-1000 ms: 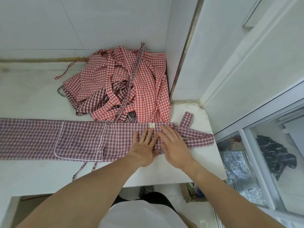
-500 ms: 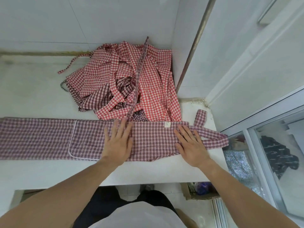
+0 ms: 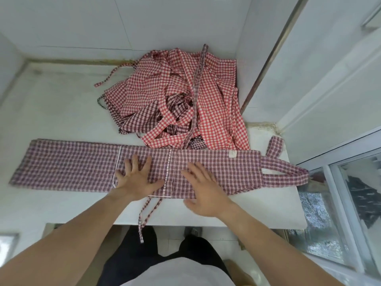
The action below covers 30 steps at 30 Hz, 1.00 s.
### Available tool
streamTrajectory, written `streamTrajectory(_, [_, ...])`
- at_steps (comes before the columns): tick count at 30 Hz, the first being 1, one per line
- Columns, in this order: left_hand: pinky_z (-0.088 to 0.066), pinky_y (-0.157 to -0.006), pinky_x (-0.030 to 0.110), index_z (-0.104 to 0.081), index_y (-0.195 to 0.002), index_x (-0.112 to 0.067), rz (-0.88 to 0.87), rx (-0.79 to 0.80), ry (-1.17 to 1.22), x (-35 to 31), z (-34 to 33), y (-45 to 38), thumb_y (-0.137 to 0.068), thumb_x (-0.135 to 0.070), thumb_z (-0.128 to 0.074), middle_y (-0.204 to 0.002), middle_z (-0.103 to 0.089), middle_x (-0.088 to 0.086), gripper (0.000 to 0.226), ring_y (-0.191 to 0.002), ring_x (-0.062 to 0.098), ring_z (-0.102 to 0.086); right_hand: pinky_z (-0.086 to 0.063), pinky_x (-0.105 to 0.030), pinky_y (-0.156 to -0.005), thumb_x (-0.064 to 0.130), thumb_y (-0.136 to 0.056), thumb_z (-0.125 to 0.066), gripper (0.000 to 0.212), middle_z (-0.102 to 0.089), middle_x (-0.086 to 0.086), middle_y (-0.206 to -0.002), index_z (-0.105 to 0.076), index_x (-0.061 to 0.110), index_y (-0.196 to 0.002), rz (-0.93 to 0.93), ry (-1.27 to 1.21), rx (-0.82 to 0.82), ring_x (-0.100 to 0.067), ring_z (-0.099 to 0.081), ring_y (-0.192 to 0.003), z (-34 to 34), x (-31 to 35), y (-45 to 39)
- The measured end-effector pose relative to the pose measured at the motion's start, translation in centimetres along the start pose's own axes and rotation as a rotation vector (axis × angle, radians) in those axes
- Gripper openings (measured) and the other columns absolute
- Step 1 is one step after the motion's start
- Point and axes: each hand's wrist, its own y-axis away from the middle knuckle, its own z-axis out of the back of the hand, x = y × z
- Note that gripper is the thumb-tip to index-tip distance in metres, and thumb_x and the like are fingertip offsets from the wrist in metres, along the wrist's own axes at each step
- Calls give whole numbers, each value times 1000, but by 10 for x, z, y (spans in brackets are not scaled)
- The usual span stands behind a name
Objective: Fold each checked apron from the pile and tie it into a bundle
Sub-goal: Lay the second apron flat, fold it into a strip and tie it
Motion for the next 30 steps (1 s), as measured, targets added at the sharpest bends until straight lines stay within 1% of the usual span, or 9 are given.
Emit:
streamTrajectory(4, [-12, -117, 65, 3, -156, -41, -82, 56, 77, 20, 22, 9, -84, -57, -62, -164, 19, 3, 98, -151, 33, 13, 12, -60, -119, 46, -97, -36, 71, 8, -14, -166, -9, 24, -159, -81, 185, 54, -40, 18, -149, -29, 18, -14])
streamTrajectory(8, [-7, -114, 70, 26, -153, -31, -58, 139, -293, 21, 11, 22, -85, -45, -63, -159, 32, 14, 113, -149, 39, 20, 6, -57, -122, 7, -100, -35, 66, 8, -9, -166, -7, 19, -159, -114, 229, 41, -37, 12, -151, -22, 17, -18])
streamTrajectory(13, [-18, -119, 60, 16, -155, -9, -95, -41, -468, 8, -2, 26, -85, -12, -62, -159, 14, 30, 105, -149, 47, 1, -2, -48, -123, -3, -95, -43, 66, -12, -18, -164, -20, 7, -157, -139, 201, -128, -34, -10, -152, -23, 0, -18])
streamTrajectory(16, [-18, -122, 53, 0, -156, -7, -99, -147, -323, 2, -13, 25, -88, -20, -59, -160, 2, 24, 92, -149, 41, -4, -8, -48, -123, 9, -98, -42, 61, -19, -20, -162, -21, 2, -155, -221, 123, -64, -33, -14, -152, -16, 11, -26])
streamTrajectory(20, [-17, -120, 52, -17, -155, -15, -84, -272, -23, 5, -26, 23, -94, -51, -50, -163, -12, 11, 78, -152, 32, -9, -41, -45, -103, 26, -103, -41, 44, -52, -17, -134, -46, -2, -137, -218, 67, -38, -33, -46, -126, 5, 13, -40])
streamTrajectory(23, [-28, -119, 48, -34, -152, -18, -48, -387, 108, 14, -22, 21, -96, -15, -55, -161, -29, 3, 60, -149, 24, -27, -44, -41, -93, 15, -102, -43, 30, -61, -18, -123, -55, -1, -126, -239, 33, 5, -34, -57, -113, 19, 6, -45])
streamTrajectory(25, [-34, -117, 45, -43, -149, -19, -14, -450, 122, 28, -19, 22, -93, 1, -52, -158, -37, 0, 60, -143, 22, -38, -42, -39, -99, 5, -100, -41, 36, -56, -18, -134, -49, 0, -135, -255, 28, 10, -34, -53, -122, 19, 4, -41])
streamTrajectory(27, [-32, -117, 43, -53, -143, -19, 29, -491, 105, 46, -19, 22, -90, 7, -53, -151, -47, 0, 59, -137, 21, -47, -33, -38, -115, -5, -97, -37, 54, -37, -15, -155, -33, 3, -151, -236, 7, 21, -29, -35, -144, 14, 1, -31])
streamTrajectory(30, [-45, -102, 42, -63, -133, -21, 134, -498, 180, 67, -16, 29, -88, 10, -53, -121, -70, 9, 56, -109, 29, -64, -29, -39, -120, -12, -93, -34, 67, -27, -5, -162, -29, 13, -155, -226, -14, -59, -19, -22, -151, 5, -4, -11])
